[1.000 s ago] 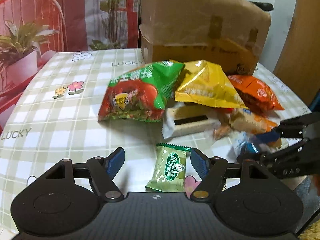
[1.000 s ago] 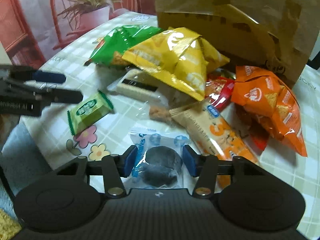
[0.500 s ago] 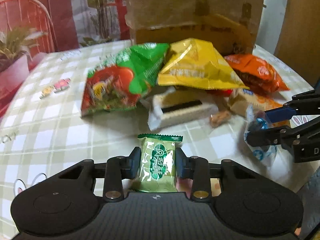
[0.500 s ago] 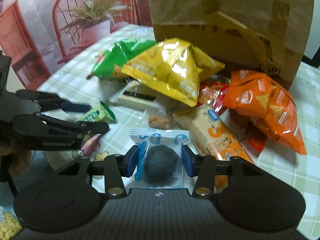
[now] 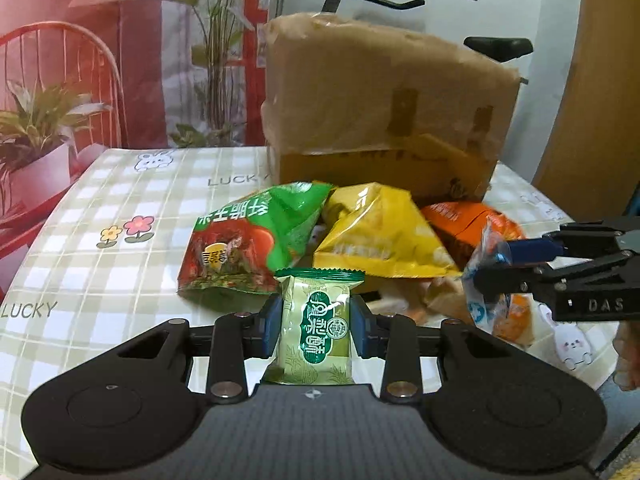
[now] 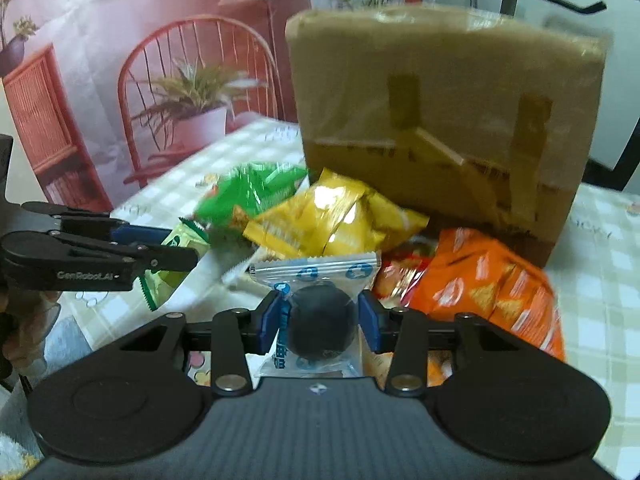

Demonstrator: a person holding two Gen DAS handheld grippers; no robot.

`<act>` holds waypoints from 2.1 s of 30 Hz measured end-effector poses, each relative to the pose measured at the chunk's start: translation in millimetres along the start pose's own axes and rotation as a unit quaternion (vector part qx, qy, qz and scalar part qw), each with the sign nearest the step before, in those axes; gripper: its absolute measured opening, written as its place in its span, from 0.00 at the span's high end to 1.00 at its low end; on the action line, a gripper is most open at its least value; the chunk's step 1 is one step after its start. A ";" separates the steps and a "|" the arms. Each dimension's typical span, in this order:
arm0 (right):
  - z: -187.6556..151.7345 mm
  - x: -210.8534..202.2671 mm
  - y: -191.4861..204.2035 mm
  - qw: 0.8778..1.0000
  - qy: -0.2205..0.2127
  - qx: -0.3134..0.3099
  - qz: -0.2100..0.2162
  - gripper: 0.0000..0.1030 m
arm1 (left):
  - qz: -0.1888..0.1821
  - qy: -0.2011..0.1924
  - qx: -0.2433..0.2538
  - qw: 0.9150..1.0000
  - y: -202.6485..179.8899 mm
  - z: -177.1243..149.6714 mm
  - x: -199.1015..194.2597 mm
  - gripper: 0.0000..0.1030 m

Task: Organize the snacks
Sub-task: 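Carry both cakes over the box and open both tools to drop them, then grasp the jerky stick with the left tool while the right tool grasps the wafer bar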

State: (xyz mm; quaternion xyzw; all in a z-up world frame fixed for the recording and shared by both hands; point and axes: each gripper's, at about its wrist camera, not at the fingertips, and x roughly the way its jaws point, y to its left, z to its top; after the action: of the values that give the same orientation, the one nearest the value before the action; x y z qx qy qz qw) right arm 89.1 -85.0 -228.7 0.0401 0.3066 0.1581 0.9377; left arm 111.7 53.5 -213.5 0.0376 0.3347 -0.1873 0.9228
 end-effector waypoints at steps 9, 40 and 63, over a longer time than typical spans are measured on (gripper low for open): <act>27.3 -27.6 -32.9 0.997 -0.064 0.012 -0.033 0.57 | -0.001 -0.061 0.007 0.998 -9.9 39.4 -12.3 0.63; 198.4 27.5 -158.3 0.986 -0.119 -0.004 -0.118 0.53 | 0.028 -0.141 -0.008 0.990 -26.8 255.3 94.4 0.31; 62.6 -44.7 -81.5 0.993 -0.094 0.070 -0.033 0.33 | 0.008 -0.063 -0.028 0.998 28.2 99.8 -7.4 0.28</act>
State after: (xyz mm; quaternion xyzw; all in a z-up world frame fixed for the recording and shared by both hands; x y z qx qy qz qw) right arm 114.0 -175.1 -166.9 0.1098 0.2284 0.1008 0.9621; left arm 177.1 62.6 -133.3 0.0029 0.2806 -0.1726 0.9442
